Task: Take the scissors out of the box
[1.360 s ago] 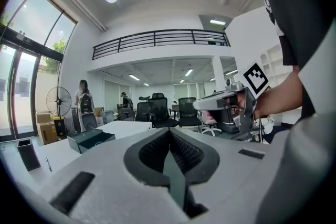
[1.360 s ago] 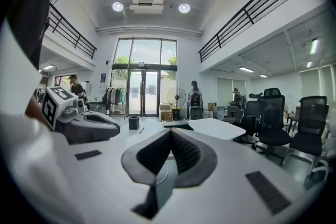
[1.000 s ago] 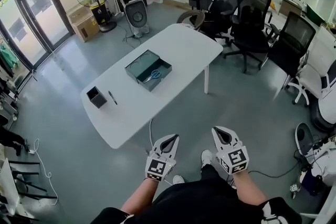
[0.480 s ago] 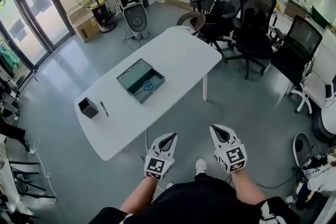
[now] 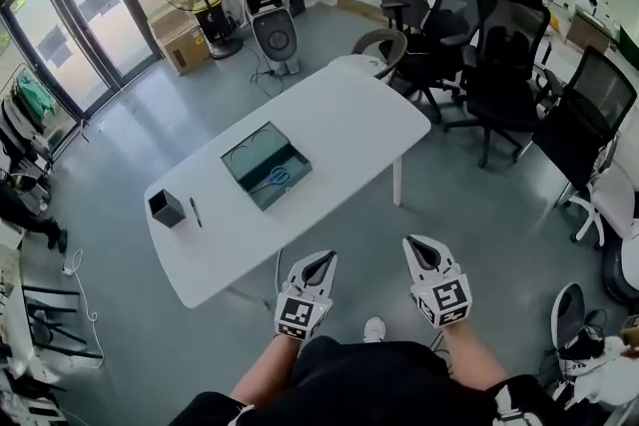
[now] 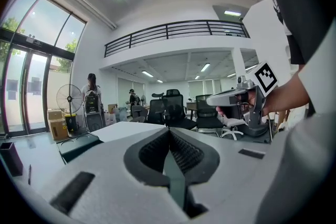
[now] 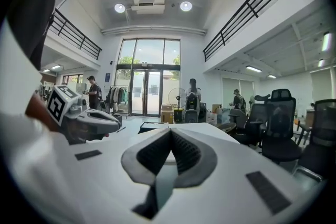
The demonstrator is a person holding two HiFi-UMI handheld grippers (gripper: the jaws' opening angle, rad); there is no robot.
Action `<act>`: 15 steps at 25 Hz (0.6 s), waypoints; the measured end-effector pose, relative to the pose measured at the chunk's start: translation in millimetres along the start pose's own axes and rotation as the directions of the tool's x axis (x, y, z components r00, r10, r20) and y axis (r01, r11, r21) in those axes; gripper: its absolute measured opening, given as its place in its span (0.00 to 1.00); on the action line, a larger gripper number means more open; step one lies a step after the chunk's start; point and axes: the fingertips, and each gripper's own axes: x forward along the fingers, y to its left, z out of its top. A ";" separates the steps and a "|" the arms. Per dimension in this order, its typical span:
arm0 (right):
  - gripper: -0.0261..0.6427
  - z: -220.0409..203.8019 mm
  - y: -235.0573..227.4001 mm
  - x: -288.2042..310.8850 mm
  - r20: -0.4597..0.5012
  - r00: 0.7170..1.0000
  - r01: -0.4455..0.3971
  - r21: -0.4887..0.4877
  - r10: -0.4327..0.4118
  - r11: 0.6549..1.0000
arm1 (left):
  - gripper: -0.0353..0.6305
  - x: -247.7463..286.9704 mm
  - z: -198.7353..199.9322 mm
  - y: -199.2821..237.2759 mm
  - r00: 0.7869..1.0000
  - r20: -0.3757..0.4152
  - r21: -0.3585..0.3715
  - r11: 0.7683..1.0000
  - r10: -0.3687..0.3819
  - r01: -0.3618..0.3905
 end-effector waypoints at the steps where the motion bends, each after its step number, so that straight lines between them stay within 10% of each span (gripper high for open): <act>1: 0.05 -0.1 -4.1 3.7 0.001 1.000 -0.012 0.001 0.012 1.000 | 0.07 2.6 -2.4 0.5 1.000 -0.005 -0.005 1.000 0.009 -0.009; 15: 0.05 4.7 5.0 110.2 -0.006 0.985 -0.173 0.004 0.173 0.985 | 0.07 19.2 -25.8 78.0 0.993 -0.050 -0.033 0.993 0.110 -0.111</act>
